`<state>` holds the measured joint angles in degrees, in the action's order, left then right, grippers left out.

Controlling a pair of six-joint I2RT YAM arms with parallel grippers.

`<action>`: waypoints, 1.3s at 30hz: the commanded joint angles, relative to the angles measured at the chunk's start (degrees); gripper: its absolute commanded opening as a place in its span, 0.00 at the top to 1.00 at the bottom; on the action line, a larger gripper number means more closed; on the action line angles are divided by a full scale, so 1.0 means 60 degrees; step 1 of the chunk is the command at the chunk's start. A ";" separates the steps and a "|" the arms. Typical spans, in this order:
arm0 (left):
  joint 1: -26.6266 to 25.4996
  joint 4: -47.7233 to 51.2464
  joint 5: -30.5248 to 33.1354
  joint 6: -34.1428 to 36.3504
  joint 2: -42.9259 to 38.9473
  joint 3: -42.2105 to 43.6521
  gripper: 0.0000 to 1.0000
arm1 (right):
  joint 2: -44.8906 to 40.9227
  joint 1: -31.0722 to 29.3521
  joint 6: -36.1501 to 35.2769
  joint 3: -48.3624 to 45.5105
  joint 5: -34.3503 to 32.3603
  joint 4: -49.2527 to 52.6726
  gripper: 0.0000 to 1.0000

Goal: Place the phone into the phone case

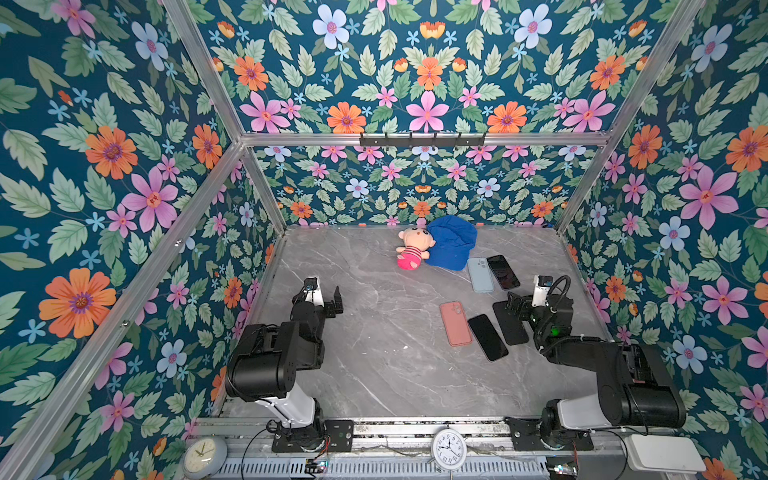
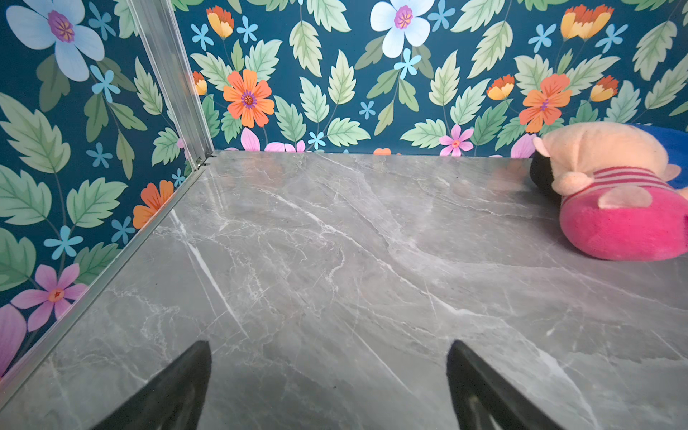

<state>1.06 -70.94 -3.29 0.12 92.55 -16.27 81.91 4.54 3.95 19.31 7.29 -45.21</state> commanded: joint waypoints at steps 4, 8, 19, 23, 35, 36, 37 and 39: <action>-0.1033 0.2987 0.5019 -0.0220 -0.1942 -0.0911 0.00 | -0.1862 -0.0013 0.0564 0.1423 -0.1433 0.3554 0.01; -0.1055 0.6631 0.5693 -0.0955 -0.3149 -0.2197 0.00 | -0.2779 -0.0231 0.1338 0.2162 -0.1515 0.5306 0.01; -0.4029 1.0043 0.3172 -0.4885 -0.2872 -0.3482 0.01 | -0.3236 -0.2718 0.2807 0.2773 -0.0940 0.9116 0.01; -0.5046 0.9805 0.2379 -0.5572 -0.1965 -0.3662 0.03 | -0.2871 -0.3135 0.2632 0.2891 -0.0573 0.9565 0.01; -0.6321 0.9823 -0.0213 -0.5892 -0.0203 -0.4615 0.03 | -0.0443 -0.5016 0.2726 0.4194 -0.0696 0.9907 0.16; -0.6318 0.9726 -0.0393 -0.5898 -0.0133 -0.4596 0.03 | -0.0143 -0.4996 0.2698 0.4389 -0.0573 0.9970 0.21; -0.6326 0.9647 -0.0583 -0.5908 -0.0070 -0.4579 0.03 | 0.0124 -0.5018 0.2664 0.4596 -0.0464 1.0046 0.26; -0.6324 0.9533 -0.0891 -0.5923 0.0100 -0.4592 0.03 | 0.0587 -0.5007 0.2627 0.4950 -0.0317 1.0176 0.35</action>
<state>-36.88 -12.05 -4.12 -34.70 92.44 -43.75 83.13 -25.43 19.44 47.05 3.27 14.39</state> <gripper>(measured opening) 0.968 0.673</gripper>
